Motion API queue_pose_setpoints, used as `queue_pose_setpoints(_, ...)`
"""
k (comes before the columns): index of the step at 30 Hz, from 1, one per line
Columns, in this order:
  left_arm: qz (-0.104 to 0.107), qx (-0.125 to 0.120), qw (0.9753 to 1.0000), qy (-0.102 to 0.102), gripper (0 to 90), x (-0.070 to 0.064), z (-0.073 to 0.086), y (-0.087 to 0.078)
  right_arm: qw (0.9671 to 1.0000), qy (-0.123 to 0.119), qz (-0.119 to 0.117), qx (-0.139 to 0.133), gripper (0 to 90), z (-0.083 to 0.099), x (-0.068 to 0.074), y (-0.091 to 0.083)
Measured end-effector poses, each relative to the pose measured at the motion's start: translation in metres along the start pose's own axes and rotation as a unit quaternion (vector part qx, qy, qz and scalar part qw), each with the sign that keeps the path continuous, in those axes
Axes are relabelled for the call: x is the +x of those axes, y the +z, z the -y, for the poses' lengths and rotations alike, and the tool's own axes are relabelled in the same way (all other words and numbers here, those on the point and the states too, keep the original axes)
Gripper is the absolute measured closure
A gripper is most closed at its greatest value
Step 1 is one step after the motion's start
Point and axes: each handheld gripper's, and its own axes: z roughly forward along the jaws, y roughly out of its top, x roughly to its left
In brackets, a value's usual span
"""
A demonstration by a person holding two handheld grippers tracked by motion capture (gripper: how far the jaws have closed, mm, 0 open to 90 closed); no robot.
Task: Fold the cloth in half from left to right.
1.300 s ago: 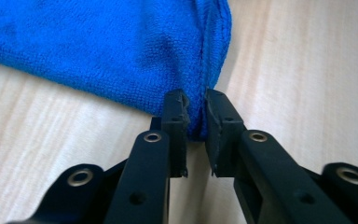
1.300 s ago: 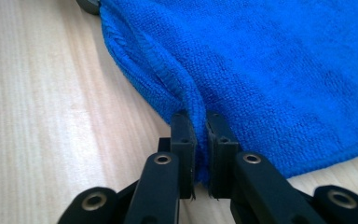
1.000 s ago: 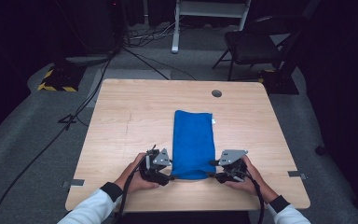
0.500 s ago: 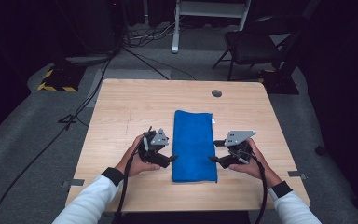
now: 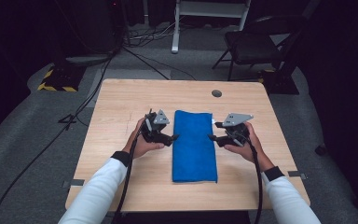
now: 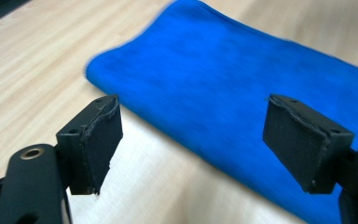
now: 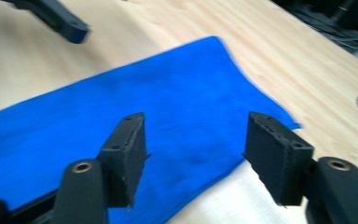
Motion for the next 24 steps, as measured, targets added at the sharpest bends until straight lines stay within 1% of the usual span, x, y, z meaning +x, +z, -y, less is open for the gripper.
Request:
queue_pose_setpoints(1, -0.009, 0.001, 1.0000, -0.001, 20.2, 0.004, -0.002, 0.003, 0.9999, 0.011, 0.004, 0.006, 39.1, -0.001, -0.007, 0.008)
queue_pose_setpoints(2, -0.013, 0.001, 0.9999, -0.008, 20.4, 0.008, -0.005, 0.007, 0.9997, 0.018, 0.010, 0.009, 39.6, -0.001, -0.013, 0.013)
queue_pose_setpoints(3, -0.013, 0.001, 0.9998, -0.015, 21.0, 0.011, -0.007, 0.009, 0.9995, 0.024, 0.017, 0.012, 40.0, -0.002, -0.018, 0.019)
queue_pose_setpoints(4, -0.019, 0.005, 0.9997, -0.018, 21.7, 0.015, -0.010, 0.014, 0.9992, 0.031, 0.018, 0.015, 39.9, -0.002, -0.022, 0.022)
queue_pose_setpoints(5, -0.024, 0.007, 0.9995, -0.018, 22.1, 0.017, -0.012, 0.017, 0.9985, 0.047, 0.021, 0.017, 40.1, -0.003, -0.029, 0.029)
queue_pose_setpoints(6, -0.030, 0.009, 0.9993, -0.021, 23.0, 0.020, -0.014, 0.021, 0.9980, 0.056, 0.023, 0.020, 40.2, -0.004, -0.033, 0.032)
queue_pose_setpoints(7, -0.031, 0.014, 0.9992, -0.023, 23.9, 0.023, -0.016, 0.026, 0.9972, 0.063, 0.032, 0.023, 40.9, -0.005, -0.037, 0.037)
queue_pose_setpoints(8, -0.036, 0.016, 0.9989, -0.027, 24.2, 0.026, -0.018, 0.030, 0.9966, 0.067, 0.041, 0.025, 41.4, -0.006, -0.041, 0.042)
queue_pose_setpoints(10, -0.046, 0.020, 0.9980, -0.039, 27.2, 0.031, -0.020, 0.040, 0.9954, 0.078, 0.046, 0.033, 41.6, -0.007, -0.048, 0.050)
queue_pose_setpoints(12, -0.048, 0.027, 0.9973, -0.049, 27.9, 0.035, -0.021, 0.049, 0.9938, 0.092, 0.050, 0.038, 41.7, -0.007, -0.055, 0.059)
queue_pose_setpoints(13, -0.051, 0.031, 0.9969, -0.051, 28.7, 0.036, -0.022, 0.052, 0.9932, 0.097, 0.050, 0.040, 41.8, -0.006, -0.058, 0.063)
queue_pose_setpoints(15, -0.057, 0.042, 0.9959, -0.057, 29.1, 0.040, -0.023, 0.061, 0.9918, 0.105, 0.053, 0.049, 41.2, -0.005, -0.063, 0.070)
queue_pose_setpoints(16, -0.055, 0.045, 0.9958, -0.059, 29.1, 0.041, -0.024, 0.064, 0.9908, 0.113, 0.054, 0.053, 40.7, -0.005, -0.066, 0.075)
queue_pose_setpoints(17, -0.053, 0.046, 0.9955, -0.063, 29.0, 0.043, -0.025, 0.067, 0.9904, 0.117, 0.051, 0.053, 40.7, -0.005, -0.067, 0.077)
queue_pose_setpoints(19, -0.057, 0.051, 0.9947, -0.069, 28.8, 0.044, -0.027, 0.073, 0.9892, 0.123, 0.054, 0.058, 40.3, -0.006, -0.070, 0.084)
queue_pose_setpoints(20, -0.058, 0.054, 0.9940, -0.076, 28.7, 0.045, -0.027, 0.076, 0.9889, 0.124, 0.054, 0.061, 40.0, -0.005, -0.071, 0.085)
queue_pose_setpoints(22, -0.062, 0.063, 0.9925, -0.084, 28.9, 0.047, -0.027, 0.081, 0.9873, 0.137, 0.050, 0.062, 39.3, -0.003, -0.073, 0.091)
queue_pose_setpoints(24, -0.062, 0.071, 0.9912, -0.093, 30.8, 0.048, -0.026, 0.085, 0.9858, 0.141, 0.052, 0.075, 39.1, -0.001, -0.073, 0.097)
